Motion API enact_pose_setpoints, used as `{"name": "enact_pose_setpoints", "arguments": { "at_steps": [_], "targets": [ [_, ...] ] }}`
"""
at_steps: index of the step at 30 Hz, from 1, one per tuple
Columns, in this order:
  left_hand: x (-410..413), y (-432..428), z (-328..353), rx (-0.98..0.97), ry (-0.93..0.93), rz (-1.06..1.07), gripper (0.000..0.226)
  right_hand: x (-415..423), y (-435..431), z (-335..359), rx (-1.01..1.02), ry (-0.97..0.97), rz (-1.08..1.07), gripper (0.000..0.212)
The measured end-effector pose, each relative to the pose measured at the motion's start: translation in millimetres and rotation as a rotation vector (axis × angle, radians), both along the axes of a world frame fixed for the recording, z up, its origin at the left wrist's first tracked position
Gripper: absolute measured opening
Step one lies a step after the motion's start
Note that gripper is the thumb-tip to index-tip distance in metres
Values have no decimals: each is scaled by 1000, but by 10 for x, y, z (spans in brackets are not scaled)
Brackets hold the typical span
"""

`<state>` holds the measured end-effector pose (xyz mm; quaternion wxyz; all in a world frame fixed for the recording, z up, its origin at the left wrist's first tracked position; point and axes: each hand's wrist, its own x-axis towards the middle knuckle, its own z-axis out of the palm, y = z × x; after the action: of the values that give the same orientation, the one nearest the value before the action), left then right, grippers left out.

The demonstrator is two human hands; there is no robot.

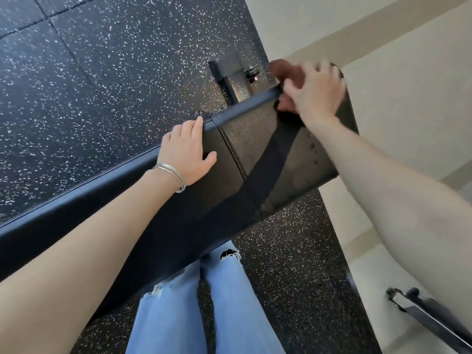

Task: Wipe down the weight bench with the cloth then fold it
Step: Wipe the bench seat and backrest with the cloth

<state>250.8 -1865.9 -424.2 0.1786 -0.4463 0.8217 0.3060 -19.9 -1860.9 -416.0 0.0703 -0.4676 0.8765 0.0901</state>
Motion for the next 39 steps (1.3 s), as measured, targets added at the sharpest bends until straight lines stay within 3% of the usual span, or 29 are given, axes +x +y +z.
{"name": "enact_pose_setpoints", "arguments": {
  "at_steps": [3,7,14,19,25,29,34,39],
  "targets": [
    [-76,-23,-29,9,20,2,78,-90,-74,-36,-26,22,-160,41],
    [-171,-16,-61,10,38,-1,78,286,75,-73,-101,33,-188,38],
    [-210,-26,-54,15,26,19,78,1026,392,-17,-120,-126,127,31],
    [-278,-36,-65,3,0,30,78,479,394,-9,-73,-71,348,33],
    [-422,-39,-51,-10,17,35,75,-240,426,-47,-110,-34,-127,37],
    [-455,-16,-53,-33,4,56,74,77,477,-72,-202,-59,-215,31],
    [-511,40,-49,-65,-6,107,73,507,771,-28,-190,-102,44,24],
    [-567,97,-62,-102,-50,144,72,34,944,2,-176,-100,693,24]
  ]
}}
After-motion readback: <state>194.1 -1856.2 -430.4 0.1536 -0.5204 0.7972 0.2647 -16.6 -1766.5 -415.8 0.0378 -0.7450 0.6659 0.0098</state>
